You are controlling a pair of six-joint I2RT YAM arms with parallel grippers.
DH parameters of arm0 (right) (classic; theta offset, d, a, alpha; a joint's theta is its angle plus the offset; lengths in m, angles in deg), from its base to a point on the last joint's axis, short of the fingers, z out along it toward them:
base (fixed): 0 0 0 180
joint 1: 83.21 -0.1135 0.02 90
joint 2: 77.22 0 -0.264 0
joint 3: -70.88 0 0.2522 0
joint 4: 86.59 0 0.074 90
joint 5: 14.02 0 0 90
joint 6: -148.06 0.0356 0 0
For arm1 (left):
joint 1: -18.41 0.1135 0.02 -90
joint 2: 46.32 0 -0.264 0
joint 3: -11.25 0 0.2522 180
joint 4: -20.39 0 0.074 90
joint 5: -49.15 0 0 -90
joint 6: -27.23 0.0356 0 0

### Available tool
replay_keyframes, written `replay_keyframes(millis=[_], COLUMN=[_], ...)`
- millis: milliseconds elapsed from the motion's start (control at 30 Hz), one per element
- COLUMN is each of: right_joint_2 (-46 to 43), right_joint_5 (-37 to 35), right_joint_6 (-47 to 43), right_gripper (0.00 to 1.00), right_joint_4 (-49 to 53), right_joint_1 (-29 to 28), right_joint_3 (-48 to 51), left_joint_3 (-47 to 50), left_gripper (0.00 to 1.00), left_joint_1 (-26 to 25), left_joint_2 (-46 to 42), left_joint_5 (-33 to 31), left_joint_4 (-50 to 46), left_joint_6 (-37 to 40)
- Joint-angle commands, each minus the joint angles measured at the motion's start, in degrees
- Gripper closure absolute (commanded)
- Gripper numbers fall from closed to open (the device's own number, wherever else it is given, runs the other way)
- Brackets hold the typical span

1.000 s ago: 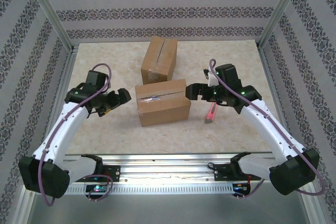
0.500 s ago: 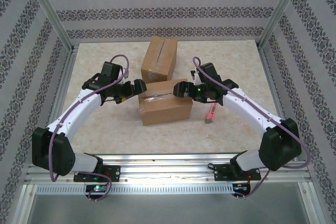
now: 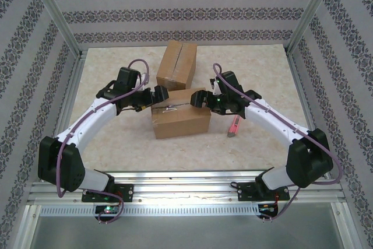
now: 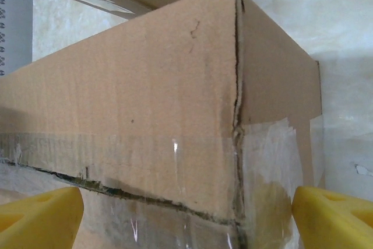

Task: Unpack the express box

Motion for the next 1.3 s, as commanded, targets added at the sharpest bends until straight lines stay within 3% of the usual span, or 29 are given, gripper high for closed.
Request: replay_keyframes(millis=[0, 300, 567, 700, 833, 967, 1100, 1267], right_joint_2=[-3.1, -9.7, -12.1, -12.4, -12.6, -12.8, -13.6, -12.2], right_joint_5=[2.8, 2.3, 0.5, -0.1, -1.7, -3.3, -0.4, 2.0], right_joint_6=[2.5, 6.3, 8.6, 8.5, 6.6, 3.1, -1.1, -12.2], right_gripper=[0.08, 0.09, 0.05, 0.02, 0.02, 0.02, 0.02, 0.02], right_joint_4=[-2.0, -1.5, -1.7, -1.0, 1.6, 6.9, 10.5, 17.5], right_joint_1=[-1.6, -7.3, -10.4, -10.4, -10.3, -8.5, -3.8, 2.4], right_joint_3=[1.8, 6.1, 9.2, 9.4, 8.1, 6.0, 4.3, -3.5], left_joint_3=[1.6, 0.4, -5.7, -10.1, -14.7, -16.0, -16.3, -10.4], left_gripper=[0.01, 0.01, 0.01, 0.01, 0.01, 0.01, 0.01, 0.01], left_joint_1=[-2.0, -2.5, -2.5, -2.5, -2.4, -1.9, -1.7, -1.7], left_joint_2=[0.3, 1.1, 7.0, 8.0, 8.0, 5.4, 2.0, -5.6], left_joint_5=[1.7, -0.3, -0.1, -4.2, -12.9, -18.3, -21.4, -16.9], left_joint_4=[3.2, 4.2, 4.9, 1.7, -4.7, -7.5, -12.0, -15.9], left_joint_6=[-1.6, -1.5, 1.3, 4.5, 8.7, 11.7, 12.6, 9.3])
